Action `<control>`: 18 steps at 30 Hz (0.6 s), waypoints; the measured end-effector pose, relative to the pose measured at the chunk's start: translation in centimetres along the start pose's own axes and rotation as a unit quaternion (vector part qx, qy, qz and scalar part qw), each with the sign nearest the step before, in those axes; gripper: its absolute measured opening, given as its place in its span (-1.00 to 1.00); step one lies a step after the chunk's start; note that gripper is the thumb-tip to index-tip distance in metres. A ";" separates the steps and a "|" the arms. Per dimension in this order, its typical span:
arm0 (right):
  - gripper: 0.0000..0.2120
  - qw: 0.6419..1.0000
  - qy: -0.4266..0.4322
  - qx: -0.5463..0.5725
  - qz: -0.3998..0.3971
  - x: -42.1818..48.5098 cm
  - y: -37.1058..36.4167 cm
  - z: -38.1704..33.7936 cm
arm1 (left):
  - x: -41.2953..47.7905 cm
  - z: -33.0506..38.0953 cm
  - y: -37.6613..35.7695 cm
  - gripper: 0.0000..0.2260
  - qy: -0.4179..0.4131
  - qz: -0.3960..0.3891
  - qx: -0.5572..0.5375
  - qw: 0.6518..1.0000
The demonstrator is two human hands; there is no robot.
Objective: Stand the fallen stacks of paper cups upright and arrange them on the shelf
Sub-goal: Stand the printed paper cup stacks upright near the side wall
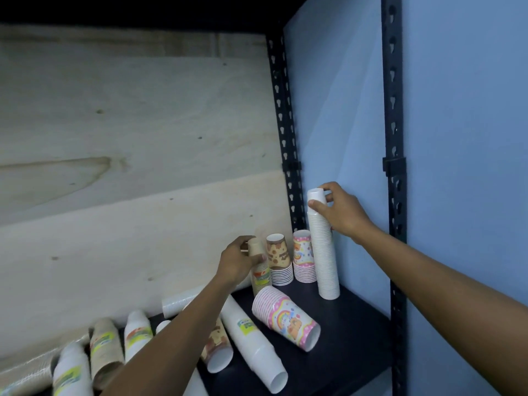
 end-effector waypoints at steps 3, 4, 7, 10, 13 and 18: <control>-0.54 0.999 0.005 -0.041 0.003 0.2 -0.3 -0.1 | -0.1 -0.1 0.3 -0.49 0.002 0.005 0.008 1.000; -0.53 0.999 0.000 -0.043 0.006 0.3 -0.4 0.0 | 0.0 -0.2 0.3 -0.49 0.001 0.009 0.010 1.000; -0.51 0.999 -0.015 -0.051 0.001 0.2 -0.6 0.3 | -0.1 -0.4 0.2 -0.45 0.005 0.007 0.005 1.000; -0.51 0.998 -0.023 -0.056 -0.004 0.0 -0.9 0.5 | -0.2 -0.7 -0.1 -0.40 0.017 0.002 0.004 1.000; -0.51 0.998 -0.025 -0.055 -0.003 -0.1 -0.9 0.6 | -0.6 -0.6 0.3 -0.33 0.028 -0.001 -0.003 1.000; -0.29 0.999 -0.033 -0.015 0.011 -0.5 -0.3 0.6 | -1.9 -0.2 2.9 -0.18 0.054 -0.010 0.007 0.998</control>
Point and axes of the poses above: each hand's wrist, its own x-axis towards the middle knuckle, its own y-axis out of the back of the hand, z = x × y, the point moved 1 cm from there along x, towards the middle knuckle, and after that the axes turned 2 degrees about z, right-handed, at the moved point
